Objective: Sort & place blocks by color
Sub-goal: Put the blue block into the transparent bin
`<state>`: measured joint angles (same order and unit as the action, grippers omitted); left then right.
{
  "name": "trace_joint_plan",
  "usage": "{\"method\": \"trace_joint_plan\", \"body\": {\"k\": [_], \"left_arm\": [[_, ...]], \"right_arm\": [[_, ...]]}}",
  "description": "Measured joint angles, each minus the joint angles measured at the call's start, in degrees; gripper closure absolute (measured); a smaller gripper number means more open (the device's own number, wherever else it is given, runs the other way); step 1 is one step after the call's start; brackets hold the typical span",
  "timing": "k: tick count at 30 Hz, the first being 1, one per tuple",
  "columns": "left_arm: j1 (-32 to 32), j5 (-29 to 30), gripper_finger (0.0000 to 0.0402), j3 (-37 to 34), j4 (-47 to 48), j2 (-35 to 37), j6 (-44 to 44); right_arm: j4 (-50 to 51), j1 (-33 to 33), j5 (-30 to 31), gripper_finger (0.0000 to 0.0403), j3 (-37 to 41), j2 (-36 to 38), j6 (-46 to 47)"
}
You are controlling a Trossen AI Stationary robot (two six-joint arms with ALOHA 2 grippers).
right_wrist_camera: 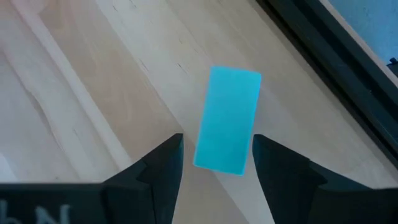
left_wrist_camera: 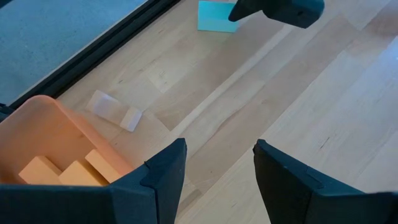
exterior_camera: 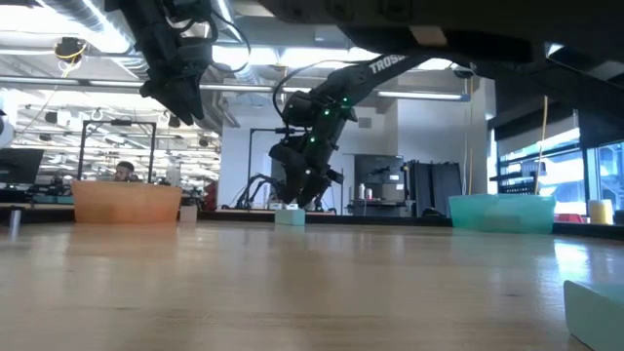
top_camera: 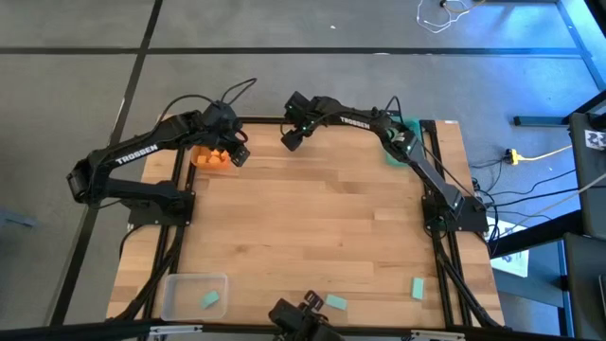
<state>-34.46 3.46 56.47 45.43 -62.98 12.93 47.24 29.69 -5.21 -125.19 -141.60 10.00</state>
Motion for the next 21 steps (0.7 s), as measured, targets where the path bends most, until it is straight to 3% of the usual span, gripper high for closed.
{"method": "trace_joint_plan", "body": {"k": [11, 21], "left_arm": [[0.00, 0.02, 0.0223, 0.00, 0.00, 0.00, -0.02], [0.00, 0.02, 0.0223, 0.00, 0.02, 0.00, -0.02]], "right_arm": [[-1.04, 0.02, -2.58, 0.0211, -0.04, -3.21, -1.26], [-2.49, -0.17, -2.86, 0.0253, -0.09, -3.08, -2.48]]}}
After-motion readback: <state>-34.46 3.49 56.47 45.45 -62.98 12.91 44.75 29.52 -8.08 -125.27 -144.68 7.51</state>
